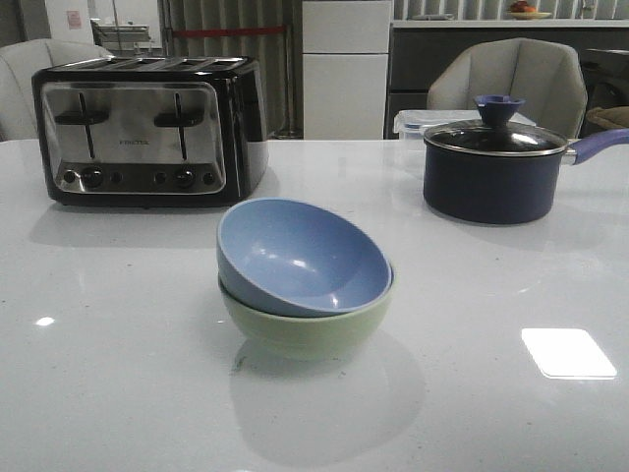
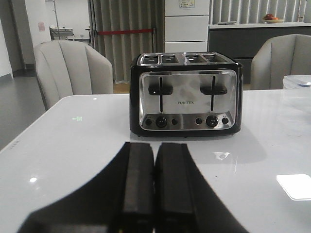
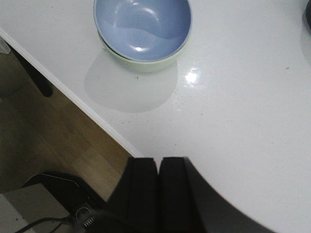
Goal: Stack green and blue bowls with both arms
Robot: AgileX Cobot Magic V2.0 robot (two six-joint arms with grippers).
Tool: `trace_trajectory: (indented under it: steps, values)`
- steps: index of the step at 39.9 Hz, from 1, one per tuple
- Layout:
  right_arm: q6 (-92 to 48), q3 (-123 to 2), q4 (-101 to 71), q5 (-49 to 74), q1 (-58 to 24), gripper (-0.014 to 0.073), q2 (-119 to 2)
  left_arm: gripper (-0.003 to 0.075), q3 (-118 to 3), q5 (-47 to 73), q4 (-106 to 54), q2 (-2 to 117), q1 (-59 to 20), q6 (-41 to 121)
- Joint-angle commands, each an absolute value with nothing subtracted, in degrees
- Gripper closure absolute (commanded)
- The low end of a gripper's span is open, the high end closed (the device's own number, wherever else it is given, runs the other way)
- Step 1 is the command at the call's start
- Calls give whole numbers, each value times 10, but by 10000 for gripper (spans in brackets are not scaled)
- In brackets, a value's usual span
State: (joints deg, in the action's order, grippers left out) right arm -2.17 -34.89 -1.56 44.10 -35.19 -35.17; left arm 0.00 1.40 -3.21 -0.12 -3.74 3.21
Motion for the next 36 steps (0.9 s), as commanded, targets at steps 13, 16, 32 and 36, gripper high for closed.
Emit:
trace_trajectory:
  steps: [13, 16, 32, 36]
  values:
    - [-22, -144, -16, 139, -134, 561, -106, 622, 6, -36, -32, -13, -42, 26]
    - [-22, -102, -16, 100, -94, 561, -60, 622, 6, -36, -32, -13, -42, 26]
    - [-22, 15, -31, -15, 6, 561, 18, 622, 6, -36, -32, -13, -42, 26]
    - [-22, 13, -31, -19, 11, 561, 17, 622, 6, -36, -32, -13, -42, 26]
